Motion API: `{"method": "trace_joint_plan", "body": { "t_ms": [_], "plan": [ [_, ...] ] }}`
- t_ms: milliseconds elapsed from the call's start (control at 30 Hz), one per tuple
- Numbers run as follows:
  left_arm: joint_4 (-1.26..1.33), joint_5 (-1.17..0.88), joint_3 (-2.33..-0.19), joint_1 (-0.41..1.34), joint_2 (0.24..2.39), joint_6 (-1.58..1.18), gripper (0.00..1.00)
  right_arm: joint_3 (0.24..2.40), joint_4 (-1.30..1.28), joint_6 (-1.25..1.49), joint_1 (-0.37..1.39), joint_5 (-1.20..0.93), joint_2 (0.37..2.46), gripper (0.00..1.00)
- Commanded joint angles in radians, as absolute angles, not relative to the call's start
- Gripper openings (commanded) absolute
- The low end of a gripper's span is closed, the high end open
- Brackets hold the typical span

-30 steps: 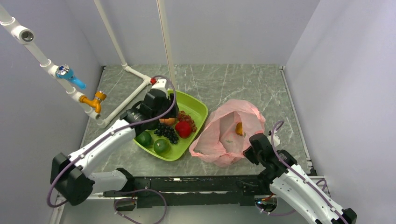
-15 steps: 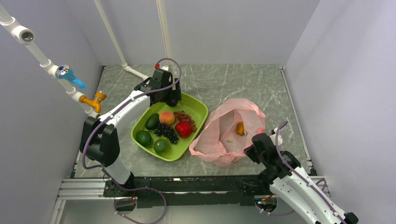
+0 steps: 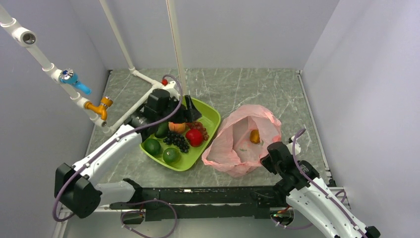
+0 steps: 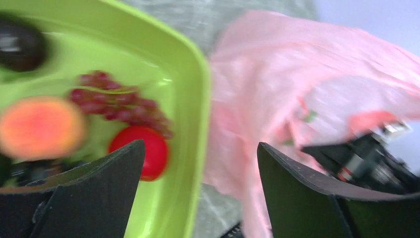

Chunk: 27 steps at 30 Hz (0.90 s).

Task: Take the fake fruits out of the plastic bag
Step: Take out the fake fruit from the plastic bag.

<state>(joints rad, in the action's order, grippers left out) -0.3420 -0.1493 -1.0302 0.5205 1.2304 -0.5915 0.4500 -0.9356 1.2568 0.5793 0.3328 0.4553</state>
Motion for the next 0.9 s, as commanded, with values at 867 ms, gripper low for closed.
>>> {"method": "trace_joint_plan", "body": {
  "t_ms": [867],
  "plan": [
    [0.189, 0.151, -1.403, 1.143, 2.012, -0.534, 0.74, 0.505, -0.986, 1.253, 0.584, 0.369, 0.407, 0.0]
  ]
}}
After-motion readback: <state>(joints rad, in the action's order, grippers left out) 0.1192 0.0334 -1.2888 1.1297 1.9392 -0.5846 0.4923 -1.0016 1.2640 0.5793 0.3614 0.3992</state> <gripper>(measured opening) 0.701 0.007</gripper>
